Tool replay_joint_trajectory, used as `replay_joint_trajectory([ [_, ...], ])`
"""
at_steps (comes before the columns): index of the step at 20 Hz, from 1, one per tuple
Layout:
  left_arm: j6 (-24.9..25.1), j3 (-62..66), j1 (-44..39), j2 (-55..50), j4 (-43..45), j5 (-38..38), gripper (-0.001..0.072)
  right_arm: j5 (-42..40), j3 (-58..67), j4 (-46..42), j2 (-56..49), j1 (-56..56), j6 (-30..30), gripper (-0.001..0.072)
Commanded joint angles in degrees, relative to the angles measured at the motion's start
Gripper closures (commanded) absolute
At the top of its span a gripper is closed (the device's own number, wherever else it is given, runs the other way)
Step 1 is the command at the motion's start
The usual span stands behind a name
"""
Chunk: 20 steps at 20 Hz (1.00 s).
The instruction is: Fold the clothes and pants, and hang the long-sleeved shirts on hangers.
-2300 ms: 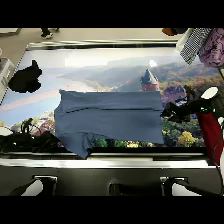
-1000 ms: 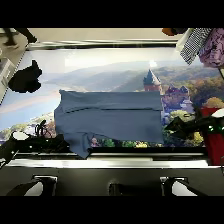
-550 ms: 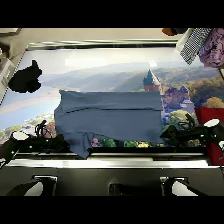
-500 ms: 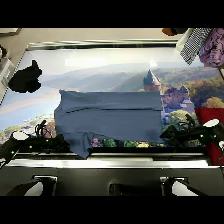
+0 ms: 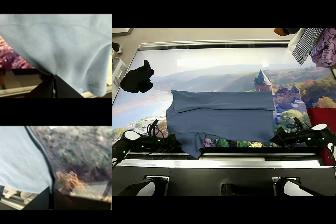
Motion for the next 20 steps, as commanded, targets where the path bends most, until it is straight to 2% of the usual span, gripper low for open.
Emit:
replay_joint_trajectory([
  [1, -1.2, 3.6, 0.0, 0.6, 2.1, -4.6, 0.0693, -0.3, 1.0, 0.5, 0.4, 0.0, -0.7, 0.0686],
  [3, -5.9, 7.9, 0.0, 1.5, 6.3, -9.6, 0.0694, 1.7, 2.1, -1.1, 2.4, 0.0, 1.0, 0.0687],
  [6, -15.3, 13.8, 0.0, 5.1, 16.0, -21.2, 0.0694, 7.1, 2.6, -7.1, 9.0, 0.0, 5.5, 0.0687],
  [7, -16.7, 15.1, 0.0, 6.8, 17.4, -24.7, 0.0693, 8.6, 2.6, -9.2, 11.7, 0.0, 7.5, 0.0687],
  [10, -17.1, 18.4, -0.2, 10.7, 15.7, -27.1, 0.0694, 10.2, 2.6, -9.2, 20.0, 0.0, 9.8, 0.0687],
  [13, -16.9, 21.9, -0.2, 8.4, 12.2, -24.8, 0.0694, 7.4, 4.4, -2.0, 21.7, 0.0, 9.4, 0.0687],
  [15, -15.5, 24.6, -0.2, 4.3, 10.8, -22.3, 0.0694, 3.7, 7.6, 1.2, 18.8, 0.7, 7.2, 0.0688],
  [17, -13.3, 28.0, -0.3, -1.6, 8.9, -21.4, 0.0694, 1.6, 12.6, 0.2, 13.3, 5.5, 5.0, 0.0687],
  [19, -11.3, 32.5, -0.6, -8.0, 8.2, -20.7, 0.0694, -2.2, 18.3, -3.2, 6.3, 12.2, 5.3, 0.0687],
  [20, -10.8, 35.2, -0.9, -11.3, 8.2, -20.3, 0.0694, -4.4, 21.2, -7.0, 3.1, 14.5, 8.7, 0.0687],
])
